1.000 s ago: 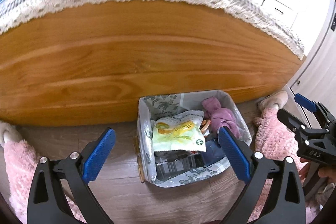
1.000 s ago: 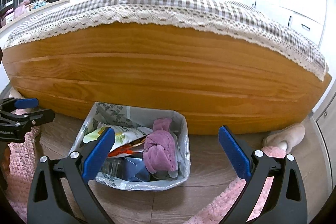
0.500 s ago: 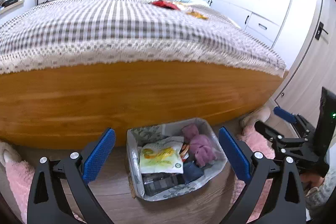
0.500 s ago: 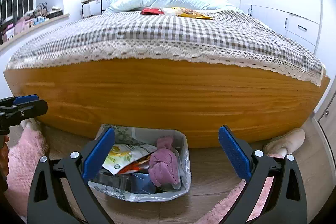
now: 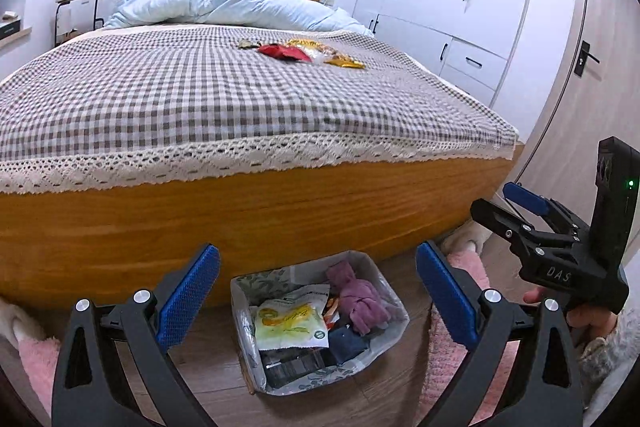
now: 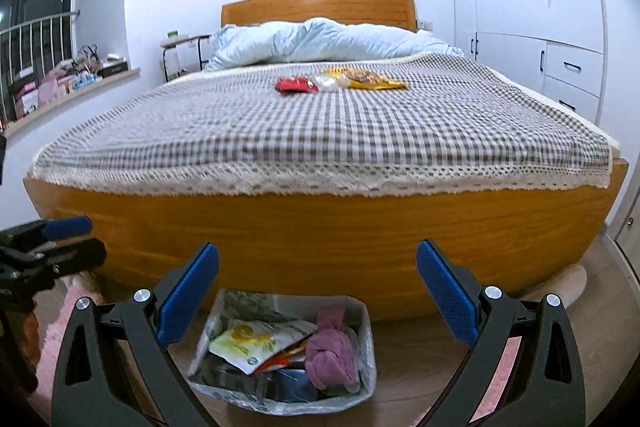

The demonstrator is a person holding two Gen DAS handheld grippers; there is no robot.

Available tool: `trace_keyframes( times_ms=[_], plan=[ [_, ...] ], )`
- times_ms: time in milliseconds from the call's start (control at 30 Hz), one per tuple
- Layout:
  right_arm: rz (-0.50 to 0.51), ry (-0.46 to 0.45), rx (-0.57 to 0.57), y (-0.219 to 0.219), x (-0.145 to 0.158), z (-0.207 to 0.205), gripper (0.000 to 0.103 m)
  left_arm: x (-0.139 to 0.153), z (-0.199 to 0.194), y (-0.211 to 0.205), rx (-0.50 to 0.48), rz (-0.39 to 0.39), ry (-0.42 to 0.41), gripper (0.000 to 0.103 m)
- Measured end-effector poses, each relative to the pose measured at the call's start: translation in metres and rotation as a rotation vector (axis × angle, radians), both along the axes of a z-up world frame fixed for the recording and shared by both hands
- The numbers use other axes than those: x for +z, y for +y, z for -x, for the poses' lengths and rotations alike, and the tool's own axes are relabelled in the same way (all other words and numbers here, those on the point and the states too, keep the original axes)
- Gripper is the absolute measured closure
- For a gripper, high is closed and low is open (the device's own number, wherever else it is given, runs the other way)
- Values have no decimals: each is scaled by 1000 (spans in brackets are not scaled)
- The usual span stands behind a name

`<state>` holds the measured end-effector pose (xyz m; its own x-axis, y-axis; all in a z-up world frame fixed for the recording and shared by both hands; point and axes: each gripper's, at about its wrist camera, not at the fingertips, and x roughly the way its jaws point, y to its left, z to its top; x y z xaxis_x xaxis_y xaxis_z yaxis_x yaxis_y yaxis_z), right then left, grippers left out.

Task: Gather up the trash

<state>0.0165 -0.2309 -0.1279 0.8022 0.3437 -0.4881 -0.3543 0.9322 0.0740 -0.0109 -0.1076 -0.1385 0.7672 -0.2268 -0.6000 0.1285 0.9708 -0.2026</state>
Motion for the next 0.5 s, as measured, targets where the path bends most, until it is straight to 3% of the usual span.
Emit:
trace_keyframes(
  times_ms=[500],
  plan=[
    [30,-26,17,7,5,3,8,27,3,5,0,-5,-94,8]
  ],
)
